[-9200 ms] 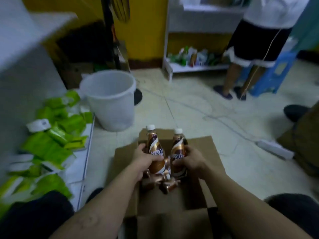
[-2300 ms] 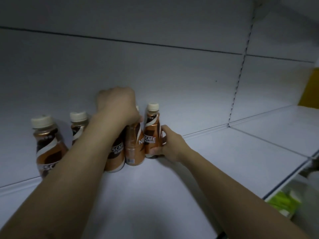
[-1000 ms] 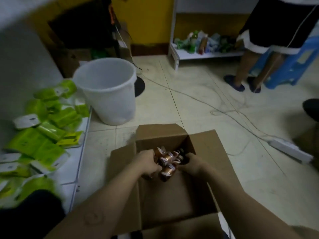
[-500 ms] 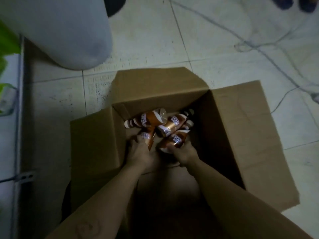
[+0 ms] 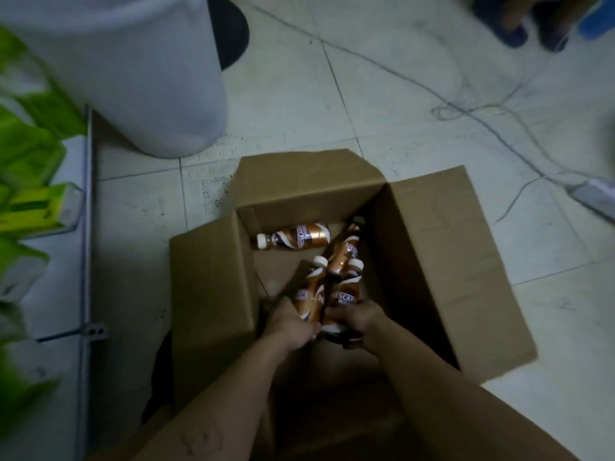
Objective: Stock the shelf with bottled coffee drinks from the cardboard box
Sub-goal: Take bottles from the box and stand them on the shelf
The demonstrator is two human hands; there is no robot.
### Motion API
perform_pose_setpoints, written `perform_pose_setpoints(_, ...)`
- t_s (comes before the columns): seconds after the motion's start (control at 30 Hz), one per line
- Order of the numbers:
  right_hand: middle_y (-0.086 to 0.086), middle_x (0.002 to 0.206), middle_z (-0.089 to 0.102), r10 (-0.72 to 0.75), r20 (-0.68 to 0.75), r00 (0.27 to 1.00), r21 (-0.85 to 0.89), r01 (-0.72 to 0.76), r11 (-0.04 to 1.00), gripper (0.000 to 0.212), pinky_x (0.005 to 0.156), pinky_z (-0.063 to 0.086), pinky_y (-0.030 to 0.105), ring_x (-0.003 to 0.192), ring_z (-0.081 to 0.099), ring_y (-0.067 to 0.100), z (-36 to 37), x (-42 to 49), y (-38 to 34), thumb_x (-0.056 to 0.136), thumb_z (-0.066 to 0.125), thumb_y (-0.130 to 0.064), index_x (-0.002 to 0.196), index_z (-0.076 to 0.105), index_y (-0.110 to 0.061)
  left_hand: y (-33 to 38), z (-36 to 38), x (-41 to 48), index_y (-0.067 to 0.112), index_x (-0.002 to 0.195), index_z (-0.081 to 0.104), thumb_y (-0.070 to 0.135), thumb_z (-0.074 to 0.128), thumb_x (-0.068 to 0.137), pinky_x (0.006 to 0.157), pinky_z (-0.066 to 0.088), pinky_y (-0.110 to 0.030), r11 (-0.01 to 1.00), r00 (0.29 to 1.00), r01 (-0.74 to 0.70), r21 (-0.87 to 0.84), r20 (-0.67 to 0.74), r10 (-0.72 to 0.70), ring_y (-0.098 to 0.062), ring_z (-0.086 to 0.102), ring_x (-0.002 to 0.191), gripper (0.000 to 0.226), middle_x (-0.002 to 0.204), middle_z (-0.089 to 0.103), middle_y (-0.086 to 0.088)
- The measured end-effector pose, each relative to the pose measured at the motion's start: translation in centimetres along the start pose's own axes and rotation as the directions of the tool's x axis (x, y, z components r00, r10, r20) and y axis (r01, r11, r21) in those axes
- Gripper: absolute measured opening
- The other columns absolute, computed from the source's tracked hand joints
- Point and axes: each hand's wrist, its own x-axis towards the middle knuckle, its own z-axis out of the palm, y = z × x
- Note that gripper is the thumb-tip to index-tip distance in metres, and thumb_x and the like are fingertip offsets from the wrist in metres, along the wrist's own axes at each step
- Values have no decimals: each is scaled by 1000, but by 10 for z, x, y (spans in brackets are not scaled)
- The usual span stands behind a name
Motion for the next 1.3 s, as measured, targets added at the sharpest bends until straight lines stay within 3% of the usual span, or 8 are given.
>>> perform_pose_setpoints(0.17,-4,82,56,-313,-76,947,-180,296,938,53,76,56,43,81,59,18,-20,-91,-22,65,85,-19,103,48,-24,18,-36,-84,20,121,49,29,83,67,96,46,-43,973,984,-176,-151,-16,175,-23,56,105,64,121,58,-5)
perform_pose_setpoints(0.3,2,93,63,-577,-39,815,-113,571,813,72,63,60,38,76,69,21,-32,-182,-39,56,90,-20,112,45,-16,40,-82,-160,21,129,45,29,84,65,95,48,-45,895,929,-370,-250,-114,352,-23,57,108,76,125,56,-2)
perform_pose_setpoints(0.4,15,103,72,-684,72,726,30,684,729,72,77,60,40,84,73,26,-35,-253,-52,53,91,-34,111,60,-5,45,-120,-222,17,124,48,24,85,66,86,54,-45,805,866,-500,-319,-190,463,-22,64,98,69,113,64,-3)
perform_pose_setpoints(0.63,9,105,70,-927,248,282,246,907,342,43,78,58,43,90,69,26,8,-433,-76,85,70,-33,121,50,-21,35,-221,-398,17,118,48,20,84,68,77,55,-38,549,556,-814,-190,-528,642,-17,70,87,62,107,67,-3)
perform_pose_setpoints(0.8,16,101,70,-908,415,59,420,873,249,29,75,56,45,76,69,25,63,-548,-91,93,58,-23,120,51,-15,-3,-293,-529,12,115,51,14,88,61,71,58,-36,474,310,-881,9,-744,592,-19,69,86,66,107,66,-10)
perform_pose_setpoints(1.03,3,107,66,-810,526,-259,463,886,18,58,64,57,27,88,70,12,164,-633,-84,76,78,-20,124,44,-23,-99,-345,-630,36,127,42,27,86,58,75,55,-31,618,108,-756,216,-890,443,-9,68,83,82,98,68,6)
perform_pose_setpoints(1.17,2,100,66,-692,648,-319,424,905,-20,60,59,52,16,78,69,3,232,-639,-48,68,84,-13,113,45,-18,-176,-343,-644,33,118,40,23,90,46,61,57,-26,750,98,-650,123,-965,243,-9,70,73,88,92,68,5)
perform_pose_setpoints(1.3,5,99,68,-553,775,-305,369,929,4,67,67,57,28,84,70,14,295,-635,-7,52,85,-7,105,46,-17,-243,-326,-643,29,106,36,28,90,43,54,50,-17,864,85,-503,11,-994,62,-4,63,77,83,92,61,11)
